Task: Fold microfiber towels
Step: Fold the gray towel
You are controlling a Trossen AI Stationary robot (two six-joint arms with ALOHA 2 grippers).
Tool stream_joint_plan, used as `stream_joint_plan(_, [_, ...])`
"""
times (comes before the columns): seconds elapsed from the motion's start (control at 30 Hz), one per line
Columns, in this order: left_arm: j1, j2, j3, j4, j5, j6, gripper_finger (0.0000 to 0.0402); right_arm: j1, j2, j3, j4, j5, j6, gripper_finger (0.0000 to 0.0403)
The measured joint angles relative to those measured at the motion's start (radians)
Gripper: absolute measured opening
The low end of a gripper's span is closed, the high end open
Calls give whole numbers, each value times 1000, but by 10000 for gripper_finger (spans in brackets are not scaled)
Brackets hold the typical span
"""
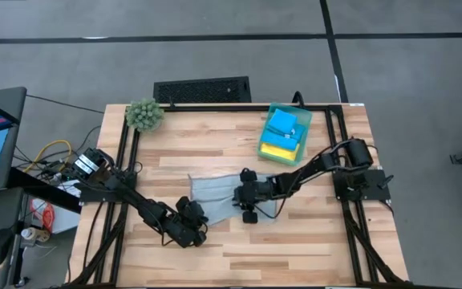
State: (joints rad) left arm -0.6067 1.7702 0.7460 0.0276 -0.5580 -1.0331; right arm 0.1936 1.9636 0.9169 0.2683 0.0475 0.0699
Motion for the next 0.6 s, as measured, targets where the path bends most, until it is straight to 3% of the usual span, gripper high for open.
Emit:
stream_joint_plan(0.23, [-7, -1, 1, -18, 4, -7, 4, -69, -114, -4, -169, 16, -36, 118])
stream_joint_plan(0.43, [-22, -1, 1, -21, -4, -17, 4, -109, -172, -5, -346, 294, 32, 118])
stream_joint_plan(0.53, [-27, -1, 1, -21, -5, -26, 4, -122, -172, -5, -341, 311, 29, 118])
stream_joint_plan(0.6, [-32, -1, 1, -21, -5, -28, 4, -115, -177, -5, -315, 260, 13, 118])
